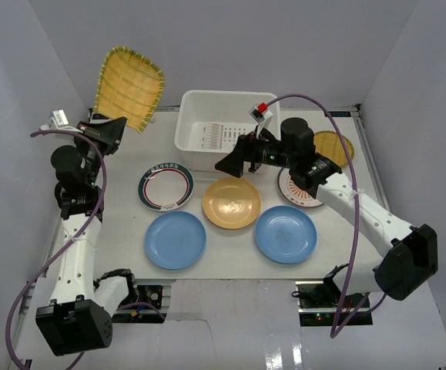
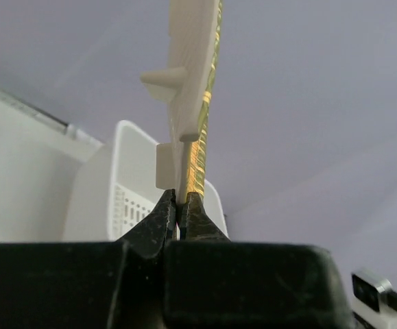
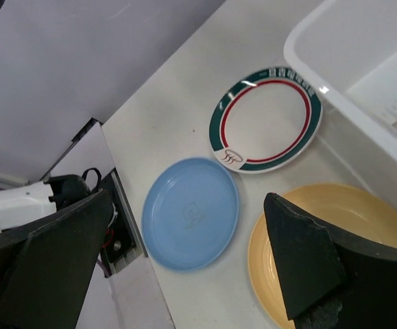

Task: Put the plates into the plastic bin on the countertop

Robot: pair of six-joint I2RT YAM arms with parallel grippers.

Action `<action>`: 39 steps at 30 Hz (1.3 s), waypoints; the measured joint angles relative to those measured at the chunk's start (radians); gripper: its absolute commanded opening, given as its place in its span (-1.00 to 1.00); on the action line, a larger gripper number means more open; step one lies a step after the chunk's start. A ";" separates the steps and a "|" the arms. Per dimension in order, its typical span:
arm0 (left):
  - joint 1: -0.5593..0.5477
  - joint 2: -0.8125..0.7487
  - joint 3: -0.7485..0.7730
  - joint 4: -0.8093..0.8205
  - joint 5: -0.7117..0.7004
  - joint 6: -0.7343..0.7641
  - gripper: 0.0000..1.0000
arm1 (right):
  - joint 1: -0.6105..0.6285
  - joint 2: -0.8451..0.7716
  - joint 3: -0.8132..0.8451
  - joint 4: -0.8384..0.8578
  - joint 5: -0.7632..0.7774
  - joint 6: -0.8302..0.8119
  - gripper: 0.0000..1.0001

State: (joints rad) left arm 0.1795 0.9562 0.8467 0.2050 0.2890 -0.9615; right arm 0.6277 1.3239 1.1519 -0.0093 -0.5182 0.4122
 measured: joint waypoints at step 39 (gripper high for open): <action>-0.298 0.204 0.163 -0.283 0.319 0.273 0.96 | -0.300 0.575 0.536 0.020 0.006 0.135 -0.84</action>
State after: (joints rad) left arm -0.1188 1.1599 1.0092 -0.0776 0.6083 -0.6884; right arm 0.3275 1.8988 1.6878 0.0109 -0.5125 0.5472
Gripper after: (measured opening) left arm 0.979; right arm 0.177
